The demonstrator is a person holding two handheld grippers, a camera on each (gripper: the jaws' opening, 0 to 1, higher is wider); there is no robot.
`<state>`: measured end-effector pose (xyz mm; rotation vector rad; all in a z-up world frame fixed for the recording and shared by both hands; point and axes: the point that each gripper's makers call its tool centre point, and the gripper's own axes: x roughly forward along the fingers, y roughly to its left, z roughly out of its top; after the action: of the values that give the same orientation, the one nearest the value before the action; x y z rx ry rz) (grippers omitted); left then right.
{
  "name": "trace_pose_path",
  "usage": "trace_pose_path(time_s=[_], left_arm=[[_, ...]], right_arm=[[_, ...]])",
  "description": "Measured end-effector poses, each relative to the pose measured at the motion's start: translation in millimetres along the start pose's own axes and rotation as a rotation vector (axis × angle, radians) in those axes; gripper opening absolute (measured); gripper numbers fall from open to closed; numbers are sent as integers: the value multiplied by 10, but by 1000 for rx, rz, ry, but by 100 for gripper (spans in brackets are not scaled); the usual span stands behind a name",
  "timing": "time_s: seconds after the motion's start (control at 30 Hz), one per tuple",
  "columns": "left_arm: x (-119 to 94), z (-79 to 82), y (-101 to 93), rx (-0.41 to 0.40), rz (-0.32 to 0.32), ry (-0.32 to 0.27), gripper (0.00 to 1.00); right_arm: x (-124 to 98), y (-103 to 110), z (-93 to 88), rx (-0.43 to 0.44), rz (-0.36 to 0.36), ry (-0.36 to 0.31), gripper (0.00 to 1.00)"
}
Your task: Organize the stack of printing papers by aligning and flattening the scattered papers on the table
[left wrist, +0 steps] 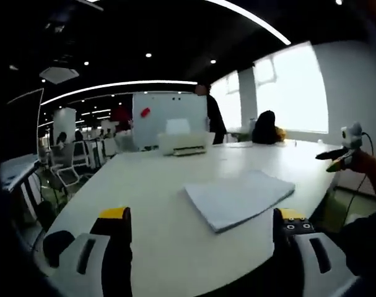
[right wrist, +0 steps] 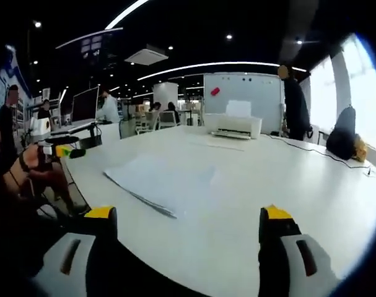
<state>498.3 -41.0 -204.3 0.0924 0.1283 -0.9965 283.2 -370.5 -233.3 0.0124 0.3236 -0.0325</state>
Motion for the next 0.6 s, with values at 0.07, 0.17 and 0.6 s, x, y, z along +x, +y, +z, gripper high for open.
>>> trace_pose_path(time_s=[0.07,0.17,0.6], left_arm=[[-49,-15,-14,3,-7,13,97],[-109,-55,-33,20,-15,43,97],[-218,-106,-87,-6,-40,67,97]], right_arm=[[-55,7,46,7,3,-14,90],[-123,24,126,39,17,-38,90],[-216,20,85,45,11,-1,90]])
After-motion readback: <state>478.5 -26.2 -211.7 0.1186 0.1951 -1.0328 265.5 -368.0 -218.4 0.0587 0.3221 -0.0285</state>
